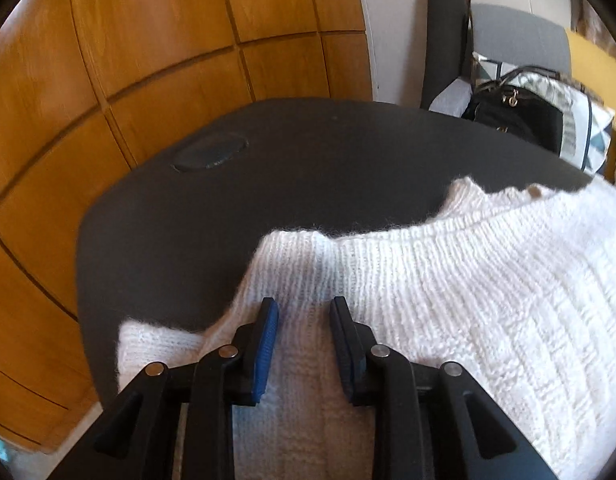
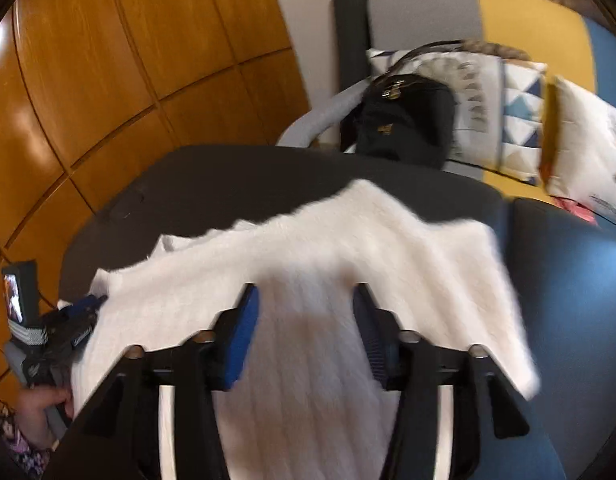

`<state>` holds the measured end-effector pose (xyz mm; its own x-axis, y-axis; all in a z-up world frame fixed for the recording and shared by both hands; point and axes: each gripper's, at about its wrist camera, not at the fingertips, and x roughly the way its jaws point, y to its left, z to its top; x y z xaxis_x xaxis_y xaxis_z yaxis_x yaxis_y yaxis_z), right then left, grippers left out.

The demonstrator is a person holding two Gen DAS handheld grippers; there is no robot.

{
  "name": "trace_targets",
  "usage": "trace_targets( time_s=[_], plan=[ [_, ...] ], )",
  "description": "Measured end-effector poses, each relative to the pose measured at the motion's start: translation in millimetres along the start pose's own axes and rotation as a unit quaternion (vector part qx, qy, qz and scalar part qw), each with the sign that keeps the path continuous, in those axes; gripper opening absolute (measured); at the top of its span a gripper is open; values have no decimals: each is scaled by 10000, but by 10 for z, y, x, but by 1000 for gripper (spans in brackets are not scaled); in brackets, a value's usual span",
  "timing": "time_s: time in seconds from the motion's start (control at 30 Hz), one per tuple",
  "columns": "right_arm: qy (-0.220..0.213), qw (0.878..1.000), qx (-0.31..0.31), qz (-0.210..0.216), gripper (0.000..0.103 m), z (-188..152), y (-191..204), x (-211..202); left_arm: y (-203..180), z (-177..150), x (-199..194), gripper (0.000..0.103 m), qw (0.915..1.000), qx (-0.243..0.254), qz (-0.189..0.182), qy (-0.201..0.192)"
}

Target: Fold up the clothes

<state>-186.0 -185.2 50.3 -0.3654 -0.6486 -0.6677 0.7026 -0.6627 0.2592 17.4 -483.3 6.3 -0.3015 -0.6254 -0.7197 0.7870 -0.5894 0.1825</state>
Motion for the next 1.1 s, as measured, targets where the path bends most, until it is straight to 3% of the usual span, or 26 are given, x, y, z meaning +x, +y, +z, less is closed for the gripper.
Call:
trace_targets(
  time_s=[0.1, 0.13, 0.2, 0.27, 0.53, 0.77, 0.87, 1.0, 1.1],
  plan=[
    [70, 9985, 531, -119, 30, -209, -383, -129, 47, -2, -9, 27, 9999, -68, -84, -4],
    [123, 9969, 726, -263, 25, -292, -549, -125, 70, -13, -11, 27, 9999, -100, -125, -4],
    [148, 9948, 988, -207, 0, -385, -788, -88, 85, -25, -14, 27, 9997, -141, -178, -14],
    [146, 9917, 1278, -47, 0, -442, -961, -67, 97, -34, -11, 27, 9996, -166, -216, -23],
    [444, 9929, 997, -475, 3, -351, -653, -216, 96, -3, -120, 27, 9992, 46, -362, 187],
    [576, 9973, 461, -46, 9, -568, -210, -327, 118, -339, -907, 27, 9858, -625, -1556, -103],
    [636, 9976, 179, 187, 9, -677, -7, -349, -93, -635, -1023, 27, 9848, -296, -1713, -58],
    [779, 9969, -119, 60, 9, -812, 97, -278, -373, -976, -1048, 28, 9883, 604, -1397, -79],
    [855, 9960, -240, -43, 8, -837, 109, -303, -376, -1000, -1088, 28, 9882, 700, -1360, -108]
  ],
)
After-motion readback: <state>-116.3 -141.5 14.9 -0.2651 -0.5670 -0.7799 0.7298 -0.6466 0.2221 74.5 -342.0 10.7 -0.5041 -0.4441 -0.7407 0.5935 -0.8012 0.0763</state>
